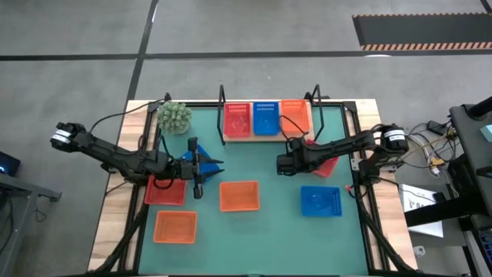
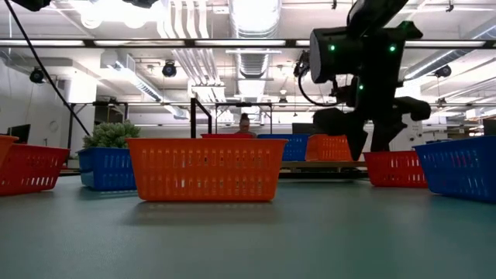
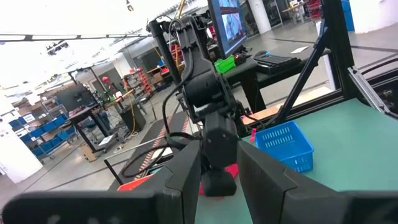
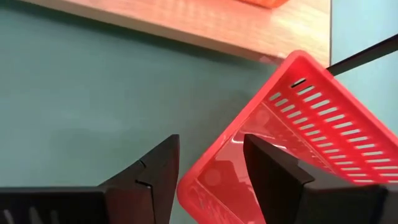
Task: Stack baskets on shelf by color
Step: Stack the right red bin on top of the red bin on the shelf
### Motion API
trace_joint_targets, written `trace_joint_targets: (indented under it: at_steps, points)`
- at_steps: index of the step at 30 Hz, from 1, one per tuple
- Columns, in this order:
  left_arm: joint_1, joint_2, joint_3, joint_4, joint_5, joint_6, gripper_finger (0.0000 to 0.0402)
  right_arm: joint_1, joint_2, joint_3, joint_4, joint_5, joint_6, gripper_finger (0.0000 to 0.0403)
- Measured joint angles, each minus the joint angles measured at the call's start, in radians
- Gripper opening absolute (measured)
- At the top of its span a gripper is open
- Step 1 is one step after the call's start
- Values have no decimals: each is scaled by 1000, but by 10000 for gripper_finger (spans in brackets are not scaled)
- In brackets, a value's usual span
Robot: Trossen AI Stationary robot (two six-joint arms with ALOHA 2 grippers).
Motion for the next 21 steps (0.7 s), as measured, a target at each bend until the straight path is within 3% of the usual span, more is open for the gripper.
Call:
trace_joint_targets:
  at_steps: [17,21]
  points:
    - [0,0,0,-1,0,-1,90,3,41,0,4,-60,26,170]
    - [0,0,0,-1,0,-3,90,3,41,0,5,-75,27,154]
